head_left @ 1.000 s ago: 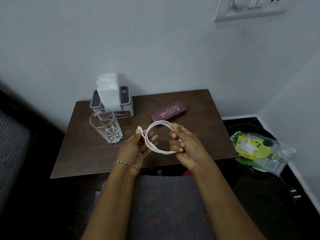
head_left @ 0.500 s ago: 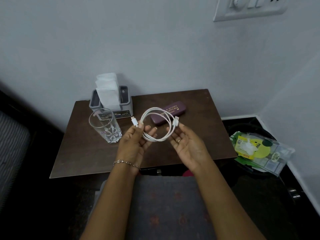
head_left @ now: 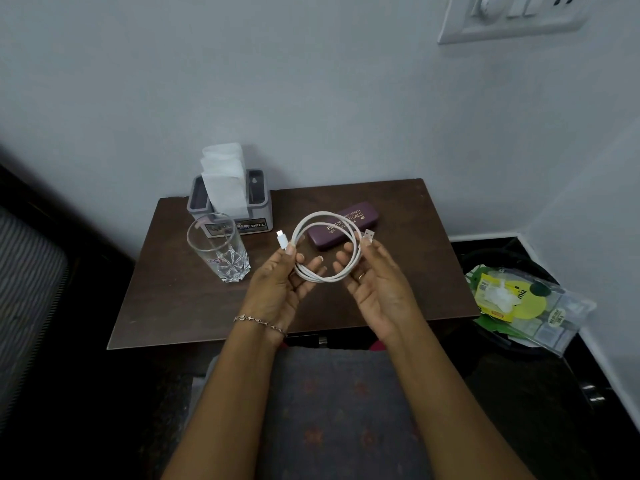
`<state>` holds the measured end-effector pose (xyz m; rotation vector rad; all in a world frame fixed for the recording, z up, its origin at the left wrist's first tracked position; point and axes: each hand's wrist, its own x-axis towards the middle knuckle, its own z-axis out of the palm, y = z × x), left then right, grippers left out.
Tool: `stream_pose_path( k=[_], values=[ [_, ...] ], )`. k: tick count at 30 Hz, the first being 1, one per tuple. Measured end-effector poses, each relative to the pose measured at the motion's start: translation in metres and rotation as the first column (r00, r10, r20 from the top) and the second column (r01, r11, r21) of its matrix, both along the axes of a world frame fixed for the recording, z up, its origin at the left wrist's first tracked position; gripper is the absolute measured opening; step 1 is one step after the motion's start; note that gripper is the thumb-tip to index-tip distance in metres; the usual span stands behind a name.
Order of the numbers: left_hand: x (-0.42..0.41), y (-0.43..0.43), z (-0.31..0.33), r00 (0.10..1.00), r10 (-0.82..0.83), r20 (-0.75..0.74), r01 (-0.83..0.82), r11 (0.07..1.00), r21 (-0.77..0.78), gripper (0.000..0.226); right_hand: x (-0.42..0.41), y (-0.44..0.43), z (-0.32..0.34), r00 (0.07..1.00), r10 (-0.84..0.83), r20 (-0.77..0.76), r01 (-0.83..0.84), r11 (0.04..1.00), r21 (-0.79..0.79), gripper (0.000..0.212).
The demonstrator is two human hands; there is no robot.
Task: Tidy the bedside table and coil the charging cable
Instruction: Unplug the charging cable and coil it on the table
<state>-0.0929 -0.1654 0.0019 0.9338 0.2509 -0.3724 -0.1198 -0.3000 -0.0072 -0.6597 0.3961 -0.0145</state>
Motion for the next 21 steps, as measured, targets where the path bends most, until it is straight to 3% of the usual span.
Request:
stream_pose_path(
  k=[3,5,13,21],
  values=[
    [-0.0003,-0.0015,0.0031,0.999,-0.042,0.034,0.042,0.999,-0.023,0.018,-0.0023,-0.0018,0.0020,1.000,-0.005,-0.027,0.009,0.988,0.155,0.013],
    [-0.0012,-0.0027,0.0048,0.997,-0.064,0.048,0.066,0.997,-0.043,0.019,-0.0019,-0.0017,0.0011,0.997,-0.001,-0.072,0.013,0.986,0.167,0.015],
    [-0.0018,-0.0040,0.0034,0.997,-0.074,0.020,0.075,0.997,-0.032,0.020,-0.0004,0.0002,-0.0062,0.979,-0.026,-0.204,0.021,0.999,-0.025,0.002],
    [0.0049,0.0023,-0.0012,0.966,0.090,-0.241,-0.153,0.954,-0.257,0.018,-0.0014,-0.0052,-0.0019,0.997,-0.009,-0.075,0.011,1.000,0.028,0.018]
  ],
)
